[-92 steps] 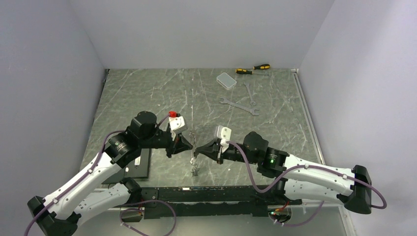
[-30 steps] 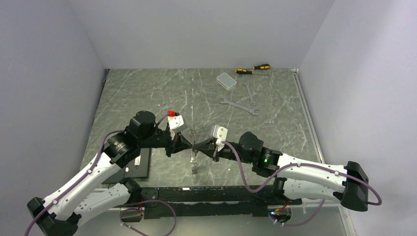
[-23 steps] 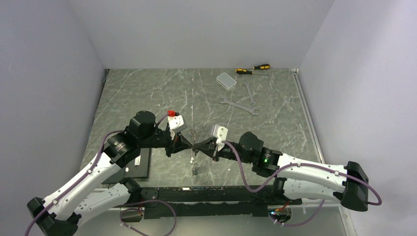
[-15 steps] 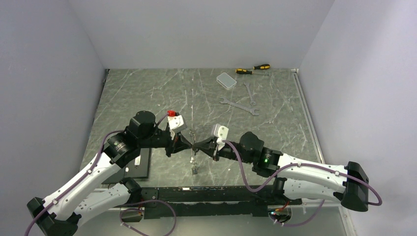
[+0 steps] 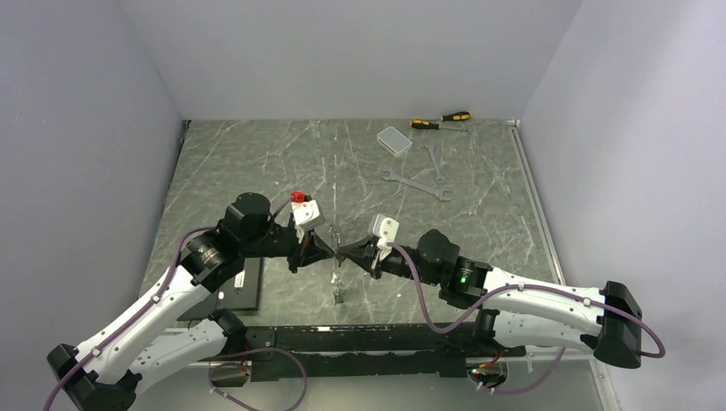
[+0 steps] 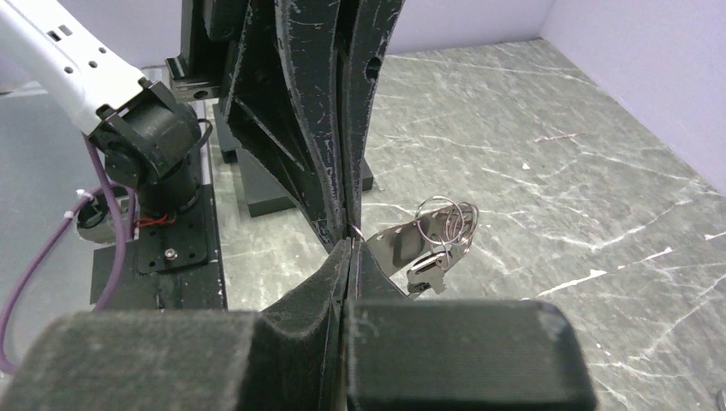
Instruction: Put the keys on the keyring
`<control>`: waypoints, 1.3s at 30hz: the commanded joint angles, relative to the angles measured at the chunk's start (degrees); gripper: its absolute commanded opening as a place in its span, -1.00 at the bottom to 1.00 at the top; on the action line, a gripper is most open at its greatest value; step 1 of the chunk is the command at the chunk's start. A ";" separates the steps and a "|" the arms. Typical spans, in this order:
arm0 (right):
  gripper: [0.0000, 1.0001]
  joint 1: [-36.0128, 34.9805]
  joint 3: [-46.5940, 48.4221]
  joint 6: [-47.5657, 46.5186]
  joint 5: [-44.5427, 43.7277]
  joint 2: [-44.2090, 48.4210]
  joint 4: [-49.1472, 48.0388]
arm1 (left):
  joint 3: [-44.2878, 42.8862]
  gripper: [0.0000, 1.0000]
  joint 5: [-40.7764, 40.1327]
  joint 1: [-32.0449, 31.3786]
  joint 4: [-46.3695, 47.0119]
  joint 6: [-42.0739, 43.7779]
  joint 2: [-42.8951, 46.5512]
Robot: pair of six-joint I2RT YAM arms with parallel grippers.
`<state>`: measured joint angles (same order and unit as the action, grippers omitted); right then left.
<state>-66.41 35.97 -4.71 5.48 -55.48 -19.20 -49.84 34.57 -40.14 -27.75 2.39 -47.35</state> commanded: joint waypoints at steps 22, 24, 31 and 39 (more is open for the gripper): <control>-1.00 0.42 1.73 2.27 -2.80 0.19 -2.64 | -2.37 -1.00 1.18 0.15 2.51 0.69 2.36; -1.00 0.47 1.28 2.61 -3.41 0.51 -3.00 | -2.26 -1.00 1.25 0.19 2.69 0.62 2.69; -1.00 0.68 1.94 3.60 -4.38 0.23 -2.25 | -2.21 -1.00 1.47 0.19 2.73 0.62 3.52; -1.00 0.81 1.07 4.62 -5.05 1.55 -2.66 | -2.26 -1.00 1.86 0.16 2.77 0.59 3.56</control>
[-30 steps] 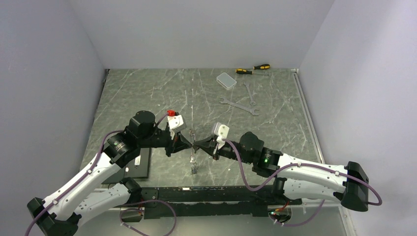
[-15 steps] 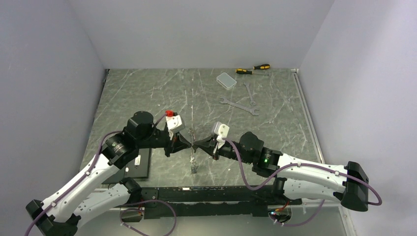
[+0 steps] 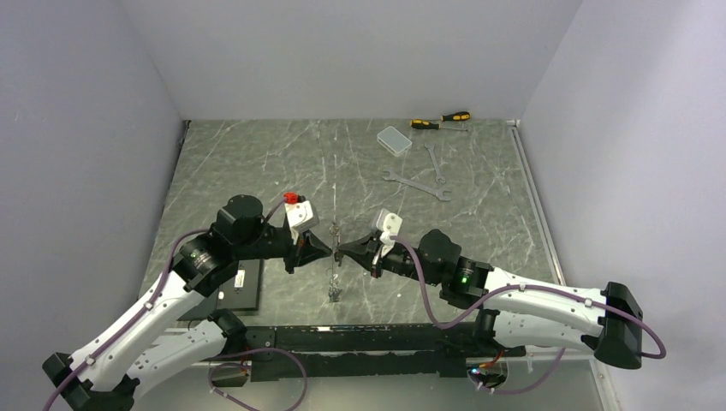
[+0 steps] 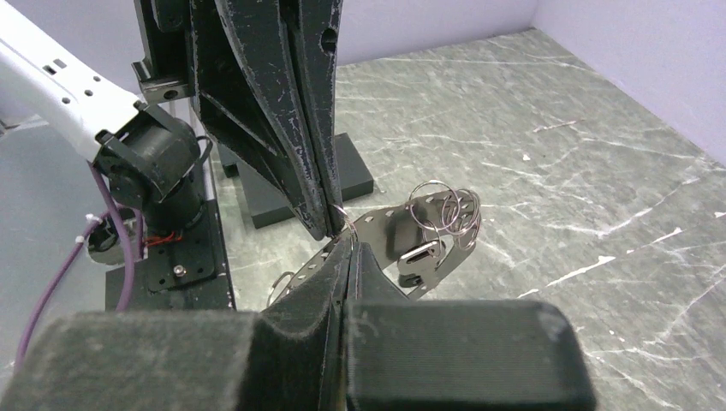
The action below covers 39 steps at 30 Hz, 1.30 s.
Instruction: Put the keys on the keyring
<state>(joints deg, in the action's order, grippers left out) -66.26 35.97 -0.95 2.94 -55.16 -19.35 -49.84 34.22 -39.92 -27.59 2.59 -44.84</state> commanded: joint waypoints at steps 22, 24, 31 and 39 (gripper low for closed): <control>-0.34 0.61 -0.01 3.36 -2.75 2.95 -1.15 | -2.10 -1.00 0.50 -0.02 2.35 0.57 1.64; -0.34 0.61 -0.23 3.34 -3.51 3.31 -0.68 | -2.10 -1.00 0.50 -0.05 2.37 0.57 1.60; -0.19 0.61 -2.20 10.99 -17.07 6.27 10.28 | -2.23 -1.00 -1.93 0.02 1.77 0.75 1.51; 0.07 0.61 1.15 43.29 -31.86 3.93 45.40 | -2.44 -1.00 -2.91 -0.04 1.42 0.92 1.03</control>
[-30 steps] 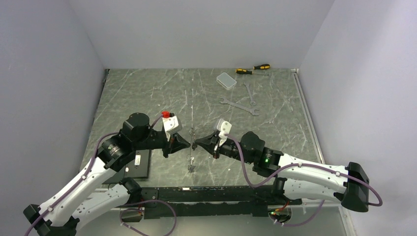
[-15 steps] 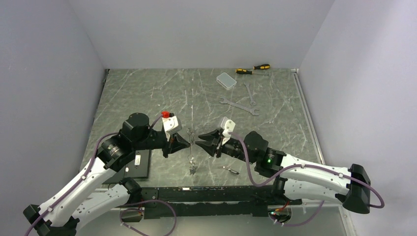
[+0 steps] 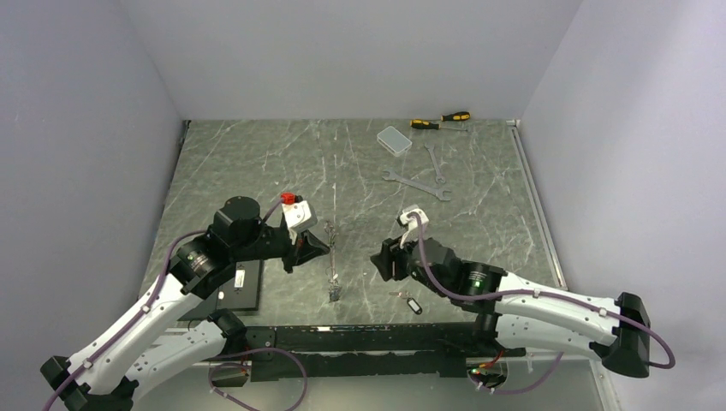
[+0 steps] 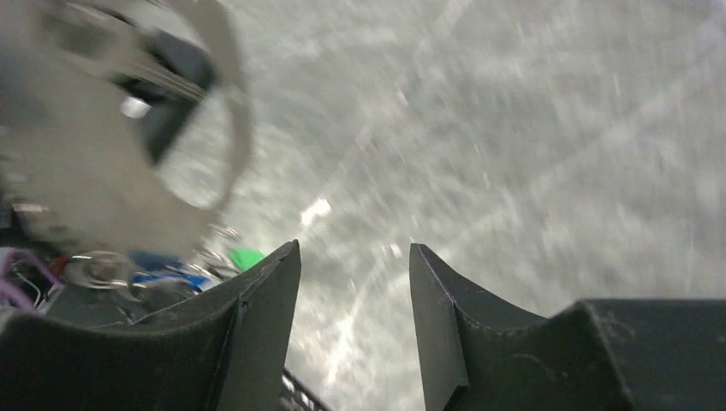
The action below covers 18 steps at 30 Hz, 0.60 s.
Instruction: Put the keys on the keyring
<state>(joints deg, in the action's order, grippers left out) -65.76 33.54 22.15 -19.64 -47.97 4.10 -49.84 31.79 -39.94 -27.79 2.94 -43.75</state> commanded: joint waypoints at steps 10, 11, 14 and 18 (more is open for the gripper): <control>0.05 0.21 5.53 34.89 -7.51 -16.09 33.73 | -2.23 -1.00 -0.91 -0.04 1.61 0.47 0.29; 0.05 0.38 4.72 35.02 -7.28 -15.73 33.44 | -2.19 -1.00 -0.94 -0.05 1.62 0.49 0.25; 0.03 1.53 2.31 35.48 -5.11 -15.05 32.52 | -2.19 -1.00 -0.94 -0.02 1.60 0.49 0.09; -0.02 2.43 -1.03 36.68 -1.85 -13.26 30.78 | -2.25 -1.00 -0.84 -0.04 1.68 0.53 -0.08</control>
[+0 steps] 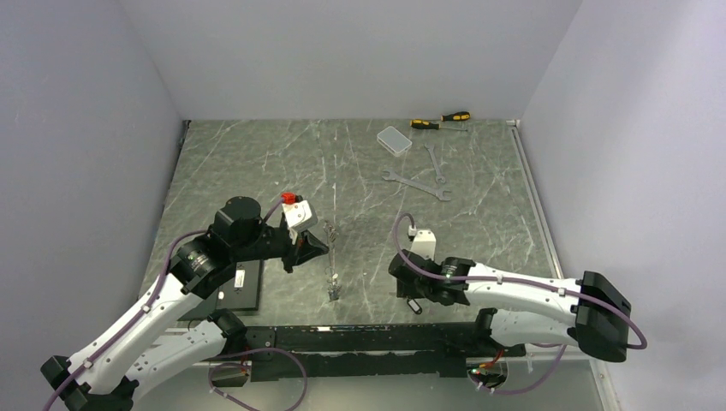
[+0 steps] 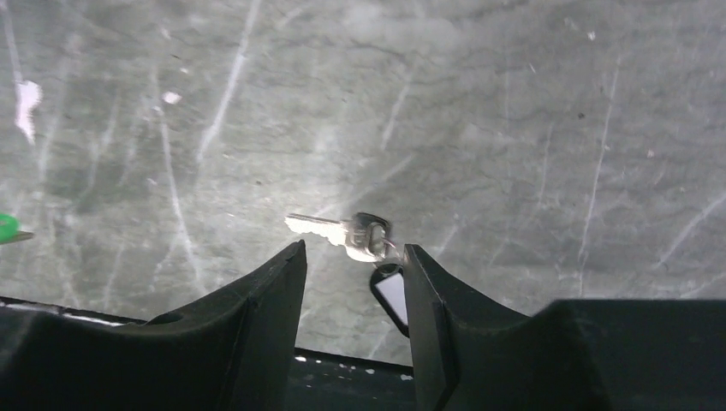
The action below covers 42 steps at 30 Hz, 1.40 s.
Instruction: Put the keys on the keyring
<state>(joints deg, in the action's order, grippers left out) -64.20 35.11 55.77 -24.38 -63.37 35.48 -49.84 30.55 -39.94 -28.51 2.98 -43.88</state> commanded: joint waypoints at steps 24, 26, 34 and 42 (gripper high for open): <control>-0.43 6.55 -10.99 0.23 7.75 5.21 -9.51 | -2.19 -1.00 0.19 0.06 2.36 0.53 -0.51; -0.44 6.55 -10.73 0.07 8.51 5.19 -9.38 | -2.19 -1.00 0.21 0.04 2.33 0.53 -0.55; -0.56 6.55 -10.42 0.03 10.23 4.23 -9.17 | -2.19 -1.00 0.04 0.11 2.34 0.53 -0.28; -0.76 6.55 -10.71 -0.03 9.49 5.72 -8.25 | -2.20 -1.00 -0.04 0.04 2.28 0.49 -0.41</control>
<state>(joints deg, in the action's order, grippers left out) -57.78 23.79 55.94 -15.25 -58.52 26.52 -49.84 30.13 -39.94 -28.56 3.01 -44.84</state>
